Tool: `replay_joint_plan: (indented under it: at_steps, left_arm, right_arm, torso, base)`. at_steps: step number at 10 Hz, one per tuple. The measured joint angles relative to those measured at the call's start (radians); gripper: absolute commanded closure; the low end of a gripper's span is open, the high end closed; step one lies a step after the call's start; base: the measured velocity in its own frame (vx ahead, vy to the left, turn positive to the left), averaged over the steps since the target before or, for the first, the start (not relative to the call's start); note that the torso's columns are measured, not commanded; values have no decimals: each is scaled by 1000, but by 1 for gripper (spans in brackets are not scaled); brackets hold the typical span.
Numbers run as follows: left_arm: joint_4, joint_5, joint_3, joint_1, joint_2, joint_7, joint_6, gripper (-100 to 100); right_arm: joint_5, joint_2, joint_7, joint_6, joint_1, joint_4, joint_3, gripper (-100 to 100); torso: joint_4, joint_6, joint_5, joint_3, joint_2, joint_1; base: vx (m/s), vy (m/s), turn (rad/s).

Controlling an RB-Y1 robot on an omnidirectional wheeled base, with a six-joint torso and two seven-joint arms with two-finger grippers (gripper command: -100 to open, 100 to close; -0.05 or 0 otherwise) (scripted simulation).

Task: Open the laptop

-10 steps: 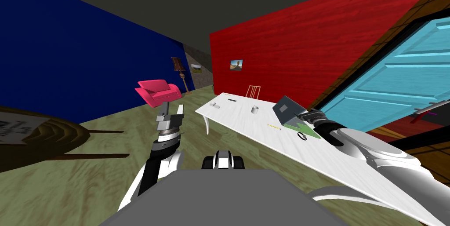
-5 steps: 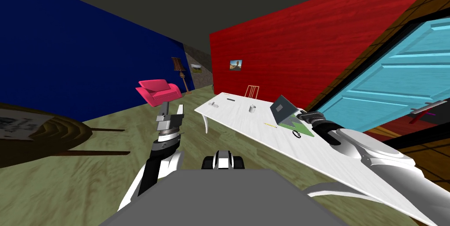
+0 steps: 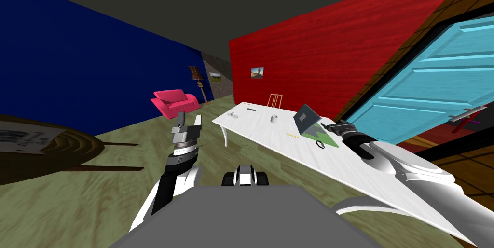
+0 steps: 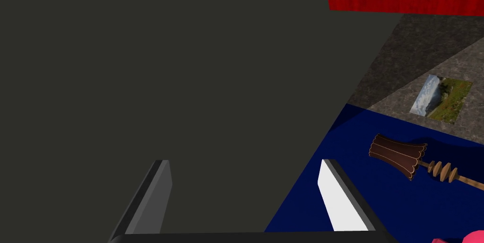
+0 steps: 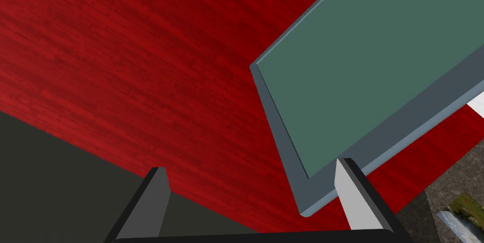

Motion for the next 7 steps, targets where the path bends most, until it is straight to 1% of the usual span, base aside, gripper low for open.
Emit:
replay_joint_plan:
  at_steps: [3, 4, 5, 6, 7]
  left_arm:
    - [0, 0, 0, 0, 0, 0, 0, 0]
    - [0, 0, 0, 0, 0, 0, 0, 0]
    - [0, 0, 0, 0, 0, 0, 0, 0]
    - [0, 0, 0, 0, 0, 0, 0, 0]
    - [0, 0, 0, 0, 0, 0, 0, 0]
  right_arm:
    - [51, -38, 36, 18, 32, -17, 10, -100]
    - [70, -49, 50, 23, 44, -21, 12, -100]
    - [72, -50, 54, 23, 45, -21, 12, -100]
    - [72, -50, 53, 23, 44, -22, 12, 100]
    - [72, -50, 53, 23, 44, -22, 12, 100]
  torso:
    - [2, 1, -3, 5, 8, -10]
    - [3, 1, -4, 6, 9, -11]
    - [3, 1, -5, 7, 10, -14]
    - [3, 1, -5, 7, 11, -15]
    - [3, 1, -4, 6, 9, -12]
  base:
    - [96, 136, -10]
    - [40, 59, -4]
    - [9, 14, 3]
    - [4, 6, 1]
    - [-51, -74, 7]
